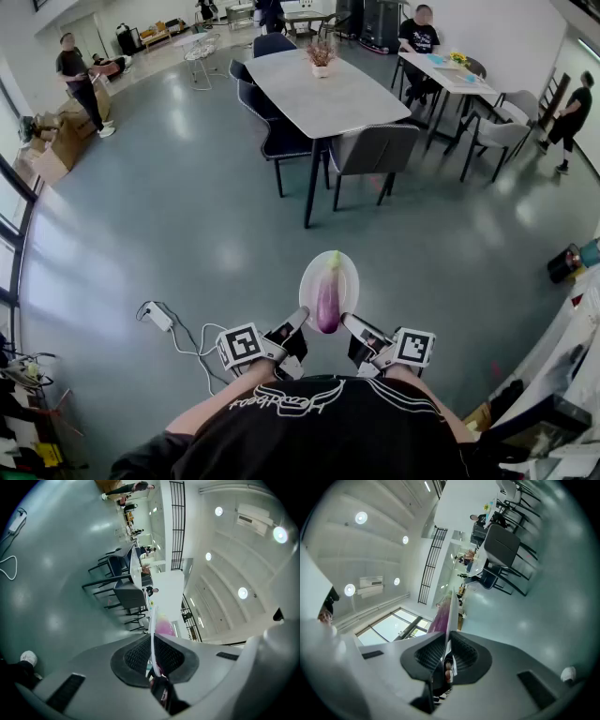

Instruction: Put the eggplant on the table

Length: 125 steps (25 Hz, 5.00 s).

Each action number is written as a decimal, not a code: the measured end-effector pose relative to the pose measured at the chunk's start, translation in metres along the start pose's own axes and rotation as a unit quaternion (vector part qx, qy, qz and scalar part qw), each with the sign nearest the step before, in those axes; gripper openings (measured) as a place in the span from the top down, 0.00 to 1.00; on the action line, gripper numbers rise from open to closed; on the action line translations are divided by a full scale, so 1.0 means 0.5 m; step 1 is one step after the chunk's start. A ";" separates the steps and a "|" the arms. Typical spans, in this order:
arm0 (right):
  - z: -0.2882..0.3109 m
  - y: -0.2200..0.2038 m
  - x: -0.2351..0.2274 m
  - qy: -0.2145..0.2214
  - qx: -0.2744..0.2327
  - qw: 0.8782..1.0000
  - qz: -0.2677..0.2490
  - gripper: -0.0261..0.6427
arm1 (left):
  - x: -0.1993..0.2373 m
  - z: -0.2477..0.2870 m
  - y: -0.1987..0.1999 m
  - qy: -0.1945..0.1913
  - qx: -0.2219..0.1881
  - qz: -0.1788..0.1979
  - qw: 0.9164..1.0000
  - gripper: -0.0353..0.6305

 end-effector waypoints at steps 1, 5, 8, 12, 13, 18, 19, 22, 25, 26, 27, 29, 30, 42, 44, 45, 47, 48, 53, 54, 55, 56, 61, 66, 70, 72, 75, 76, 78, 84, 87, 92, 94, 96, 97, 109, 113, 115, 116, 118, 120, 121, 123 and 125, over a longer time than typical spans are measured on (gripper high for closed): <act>0.000 -0.002 -0.002 0.000 0.000 1.000 0.000 0.89 | 0.002 -0.001 0.001 0.001 0.001 0.000 1.000 0.91; 0.006 -0.003 -0.005 0.001 -0.002 1.000 -0.006 0.89 | 0.004 -0.001 0.007 0.002 0.001 0.001 1.000 0.91; 0.014 0.001 -0.001 0.003 -0.003 1.000 -0.011 0.89 | 0.001 0.001 0.015 -0.002 0.001 0.004 1.000 0.91; 0.016 -0.001 0.002 0.005 0.002 1.000 -0.012 0.89 | 0.004 0.000 0.018 -0.003 0.000 -0.003 1.000 0.91; 0.017 0.001 0.005 0.005 0.006 1.000 -0.018 0.89 | 0.003 -0.001 0.019 -0.004 -0.002 -0.004 1.000 0.91; 0.033 0.008 0.016 0.015 0.014 1.000 -0.019 0.89 | -0.004 0.000 0.031 -0.023 -0.007 -0.018 1.000 0.91; 0.035 0.009 0.014 0.015 0.012 1.000 -0.014 0.89 | -0.008 0.003 0.031 -0.032 -0.007 -0.028 0.999 0.91; 0.035 0.015 0.011 0.016 0.006 1.000 -0.004 0.89 | -0.013 0.009 0.033 -0.036 -0.006 -0.028 0.999 0.91; 0.033 0.017 0.012 0.011 0.007 1.000 -0.006 0.89 | -0.004 0.007 0.034 -0.021 -0.003 -0.012 1.000 0.91; 0.033 0.019 0.013 0.011 0.006 1.000 -0.007 0.89 | -0.004 0.007 0.033 -0.020 -0.002 -0.012 1.000 0.91; 0.032 0.021 0.014 0.010 0.006 1.000 -0.009 0.89 | -0.005 0.009 0.033 -0.020 -0.002 -0.013 1.000 0.91; 0.031 0.025 0.017 0.009 0.005 1.000 -0.008 0.89 | -0.012 0.012 0.032 -0.024 -0.001 -0.014 1.000 0.91; 0.031 0.026 0.017 0.009 0.004 1.000 -0.006 0.89 | -0.017 0.014 0.032 -0.028 -0.001 -0.015 0.999 0.91; 0.042 0.084 0.016 0.033 0.000 0.999 0.002 0.89 | -0.032 0.060 0.050 -0.021 -0.007 0.000 1.000 0.91; 0.051 0.094 0.013 0.037 0.001 0.999 0.001 0.89 | -0.032 0.069 0.058 -0.021 -0.011 0.002 1.000 0.91; 0.055 0.099 0.009 0.036 0.003 0.999 0.002 0.89 | -0.031 0.074 0.062 -0.020 -0.012 0.003 1.000 0.91; 0.060 0.112 -0.001 0.034 0.005 0.999 0.003 0.89 | -0.029 0.089 0.068 -0.017 -0.014 0.003 1.000 0.91; 0.061 0.121 -0.006 0.034 0.006 0.999 0.004 0.89 | -0.028 0.099 0.070 -0.016 -0.014 0.003 1.000 0.91; 0.072 0.172 -0.040 0.027 0.009 1.000 0.012 0.89 | -0.019 0.155 0.082 -0.008 -0.015 -0.002 1.000 0.91; 0.075 0.185 -0.048 0.026 0.011 0.999 0.015 0.89 | -0.016 0.170 0.086 -0.006 -0.015 -0.003 1.000 0.91; 0.079 0.199 -0.057 0.025 0.012 0.999 0.017 0.89 | -0.014 0.185 0.090 -0.004 -0.016 -0.003 1.000 0.91; 0.083 0.215 -0.065 0.024 0.013 0.999 0.019 0.89 | -0.013 0.201 0.095 -0.003 -0.017 -0.005 1.000 0.91; 0.118 0.317 -0.105 0.027 0.023 0.999 0.018 0.89 | -0.012 0.303 0.130 -0.001 -0.030 -0.014 0.999 0.91; 0.145 0.449 -0.138 0.028 0.027 0.999 0.024 0.89 | -0.021 0.428 0.166 0.011 -0.041 -0.012 0.999 0.91; 0.166 0.564 -0.163 0.030 0.028 0.999 0.022 0.89 | -0.040 0.537 0.194 0.012 -0.046 -0.005 0.999 0.91; 0.176 0.619 -0.177 0.031 0.029 0.999 0.020 0.89 | -0.050 0.591 0.211 0.011 -0.047 0.000 0.999 0.91; 0.184 0.701 -0.196 0.034 0.026 0.999 0.019 0.89 | -0.067 0.675 0.224 0.004 -0.047 -0.001 0.999 0.91; 0.183 0.729 -0.203 0.036 0.024 0.999 0.017 0.89 | -0.071 0.701 0.226 0.006 -0.047 0.002 0.999 0.91; 0.181 0.778 -0.214 0.039 0.018 0.999 0.012 0.89 | -0.077 0.750 0.231 0.009 -0.043 0.011 0.999 0.91; 0.170 0.866 -0.243 0.040 -0.004 0.999 0.004 0.89 | -0.096 0.851 0.233 -0.007 -0.022 0.027 0.999 0.91; 0.163 0.889 -0.250 0.037 -0.015 0.999 0.005 0.89 | -0.096 0.882 0.229 -0.014 -0.015 0.019 1.000 0.91; 0.151 0.916 -0.274 0.024 -0.031 0.999 0.001 0.89 | -0.084 0.920 0.227 -0.005 0.004 0.025 1.000 0.91; 0.153 0.921 -0.278 0.023 -0.032 0.999 0.002 0.89 | -0.083 0.926 0.229 -0.006 0.007 0.026 1.000 0.91; 0.158 0.922 -0.277 0.025 -0.031 0.999 0.000 0.89 | -0.083 0.927 0.234 -0.007 0.008 0.029 1.000 0.91; 0.162 0.923 -0.277 0.026 -0.029 0.999 -0.001 0.89 | -0.082 0.927 0.237 -0.008 0.007 0.030 1.000 0.91; 0.256 0.948 -0.332 0.001 -0.007 1.000 0.004 0.89 | -0.020 0.960 0.318 0.003 -0.014 0.000 1.000 0.91; 0.300 0.976 -0.342 -0.005 -0.004 1.000 0.005 0.89 | -0.017 0.985 0.362 -0.002 -0.014 0.005 1.000 0.91; 0.332 0.987 -0.351 -0.006 0.002 1.000 0.002 0.89 | -0.005 0.995 0.392 -0.001 -0.019 0.007 1.000 0.91; 0.350 0.991 -0.358 -0.008 0.006 1.000 0.001 0.89 | 0.004 1.000 0.409 0.001 -0.021 0.004 1.000 0.91; 0.387 1.001 -0.375 -0.015 0.011 1.000 0.003 0.89 | 0.026 1.013 0.442 0.007 -0.025 -0.008 1.000 0.91; 0.425 1.015 -0.394 -0.024 0.015 1.000 0.006 0.89 | 0.044 1.030 0.479 0.014 -0.025 -0.018 0.999 0.91; 0.445 1.024 -0.403 -0.027 0.016 0.999 0.008 0.89 | 0.050 1.039 0.499 0.016 -0.025 -0.020 0.999 0.91; 0.489 1.046 -0.416 -0.031 0.017 0.999 0.012 0.89 | 0.059 1.061 0.544 0.019 -0.026 -0.020 0.999 0.91; 0.534 1.072 -0.429 -0.034 0.019 0.999 0.015 0.89 | 0.066 1.085 0.590 0.022 -0.026 -0.022 0.999 0.91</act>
Point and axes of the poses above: the fingertips, and each gripper's own axes: z forward along the fingers, x to its left, y out of its top, the point moved 2 cm from there along -z, backward along the fingers, and after that the axes turned 4 degrees about -x, right-handed, at the moved point
